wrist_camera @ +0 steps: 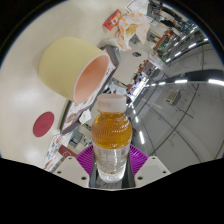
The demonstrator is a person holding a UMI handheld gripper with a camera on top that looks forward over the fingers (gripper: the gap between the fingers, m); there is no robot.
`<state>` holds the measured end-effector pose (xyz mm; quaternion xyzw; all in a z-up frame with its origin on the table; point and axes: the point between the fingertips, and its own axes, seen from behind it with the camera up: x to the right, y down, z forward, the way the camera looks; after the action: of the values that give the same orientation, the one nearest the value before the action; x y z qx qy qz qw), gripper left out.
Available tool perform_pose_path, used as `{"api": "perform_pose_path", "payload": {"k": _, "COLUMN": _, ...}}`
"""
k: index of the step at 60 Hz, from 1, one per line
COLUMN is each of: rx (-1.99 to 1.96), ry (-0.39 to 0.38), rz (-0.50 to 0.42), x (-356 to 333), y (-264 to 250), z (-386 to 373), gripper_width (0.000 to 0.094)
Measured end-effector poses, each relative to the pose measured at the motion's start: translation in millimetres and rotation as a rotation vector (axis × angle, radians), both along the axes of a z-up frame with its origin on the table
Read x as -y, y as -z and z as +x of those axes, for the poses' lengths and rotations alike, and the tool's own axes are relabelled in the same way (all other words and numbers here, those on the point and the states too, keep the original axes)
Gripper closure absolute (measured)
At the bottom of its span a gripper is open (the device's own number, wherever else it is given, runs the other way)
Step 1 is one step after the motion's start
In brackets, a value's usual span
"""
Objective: Pour water
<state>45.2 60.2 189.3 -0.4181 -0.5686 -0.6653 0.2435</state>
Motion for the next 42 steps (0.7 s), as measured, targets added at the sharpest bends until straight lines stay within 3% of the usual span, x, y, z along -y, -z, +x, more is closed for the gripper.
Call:
{"api": "perform_pose_path", "payload": {"k": 10, "rx": 0.002, "ry": -0.028, "rz": -0.023, "x": -0.3, "y": 2.2, "z": -12.5, "gripper_width": 0.0493}}
{"api": "perform_pose_path", "payload": {"k": 18, "rx": -0.182, "ry": 0.008, "rz": -0.045, "x": 3.9, "y": 3.1, "z": -5.2, "gripper_width": 0.0493}}
{"api": "perform_pose_path", "payload": {"k": 42, "rx": -1.524, "ry": 0.054, "rz": 0.004, "x": 8.6, "y": -35.0, "z": 7.9, "gripper_width": 0.0493}}
